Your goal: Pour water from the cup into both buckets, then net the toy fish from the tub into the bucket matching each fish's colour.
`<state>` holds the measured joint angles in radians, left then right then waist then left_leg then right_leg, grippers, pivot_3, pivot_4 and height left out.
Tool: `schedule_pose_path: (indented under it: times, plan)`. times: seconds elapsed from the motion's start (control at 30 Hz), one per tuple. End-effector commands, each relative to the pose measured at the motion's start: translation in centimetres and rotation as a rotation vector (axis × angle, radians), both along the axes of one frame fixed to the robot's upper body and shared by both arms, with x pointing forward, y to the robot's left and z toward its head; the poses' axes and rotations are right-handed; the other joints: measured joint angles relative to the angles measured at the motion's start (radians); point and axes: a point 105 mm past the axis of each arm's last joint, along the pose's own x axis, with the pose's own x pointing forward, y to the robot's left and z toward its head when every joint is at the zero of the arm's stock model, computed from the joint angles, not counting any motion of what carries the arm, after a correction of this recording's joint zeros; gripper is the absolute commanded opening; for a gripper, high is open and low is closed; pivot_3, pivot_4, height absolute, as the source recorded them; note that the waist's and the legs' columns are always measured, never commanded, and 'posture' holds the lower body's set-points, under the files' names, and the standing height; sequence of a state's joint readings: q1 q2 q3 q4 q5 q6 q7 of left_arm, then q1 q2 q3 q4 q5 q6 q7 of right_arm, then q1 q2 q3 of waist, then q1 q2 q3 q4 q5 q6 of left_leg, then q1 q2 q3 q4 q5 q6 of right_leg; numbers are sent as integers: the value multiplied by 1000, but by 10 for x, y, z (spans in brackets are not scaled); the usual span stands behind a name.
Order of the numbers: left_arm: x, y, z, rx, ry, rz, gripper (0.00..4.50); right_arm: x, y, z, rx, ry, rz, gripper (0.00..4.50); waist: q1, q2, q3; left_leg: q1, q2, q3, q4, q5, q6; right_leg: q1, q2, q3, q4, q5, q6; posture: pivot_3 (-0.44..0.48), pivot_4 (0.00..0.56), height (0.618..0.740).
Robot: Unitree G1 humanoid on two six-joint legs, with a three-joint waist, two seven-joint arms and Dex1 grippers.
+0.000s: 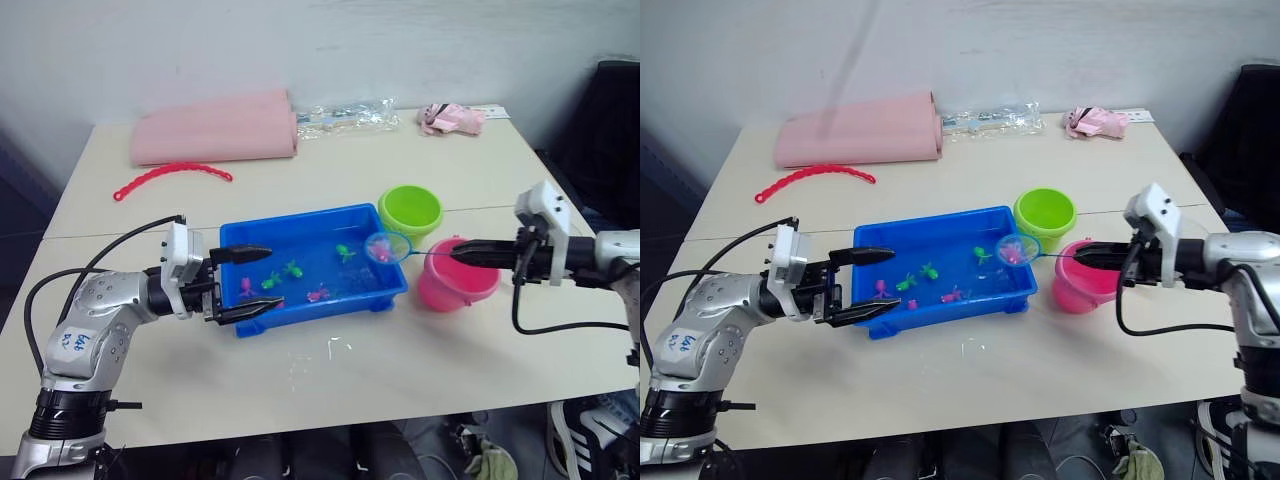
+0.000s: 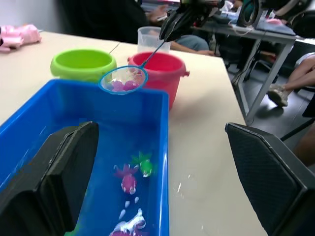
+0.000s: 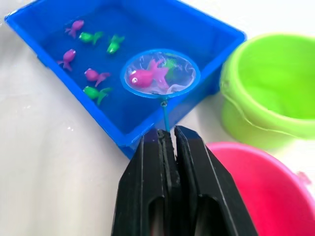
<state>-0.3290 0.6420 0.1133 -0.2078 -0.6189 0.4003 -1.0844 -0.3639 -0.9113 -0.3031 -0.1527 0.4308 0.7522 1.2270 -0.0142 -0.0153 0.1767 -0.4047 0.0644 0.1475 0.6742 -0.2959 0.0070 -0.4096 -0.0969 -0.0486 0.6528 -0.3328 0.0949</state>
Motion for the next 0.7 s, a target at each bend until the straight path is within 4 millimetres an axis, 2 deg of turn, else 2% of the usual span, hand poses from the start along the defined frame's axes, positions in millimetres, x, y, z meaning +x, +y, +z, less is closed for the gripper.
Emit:
schedule_pose_path:
  times: [0.03,0.13,0.3,0.43,0.7]
  plan:
    - [0,-20,15,-72,-1,-80,4470,-20,-10,26,23,-107,-64,0,8,0,0,0,0,0,0,0,0,0,0,0,0,0,0,0,150,740]
    - [5,-37,24,-105,-6,-109,4470,-34,-23,27,6,-152,-148,0,13,0,0,0,0,0,1,0,0,0,0,0,0,0,0,0,150,740]
    - [6,-58,25,-123,9,-169,4470,-43,-52,28,-65,-304,-325,0,15,0,0,0,-1,0,3,0,0,1,2,1,0,0,1,0,150,740]
    - [7,-65,22,-121,20,-198,4470,-50,-67,13,-296,-422,-324,0,13,0,0,1,-4,0,3,0,0,2,3,1,0,0,1,0,150,740]
    - [8,-67,20,-125,25,-211,4470,-54,-82,-1,-586,-670,-249,0,12,0,0,2,-4,0,4,1,-1,2,4,1,0,0,2,0,150,740]
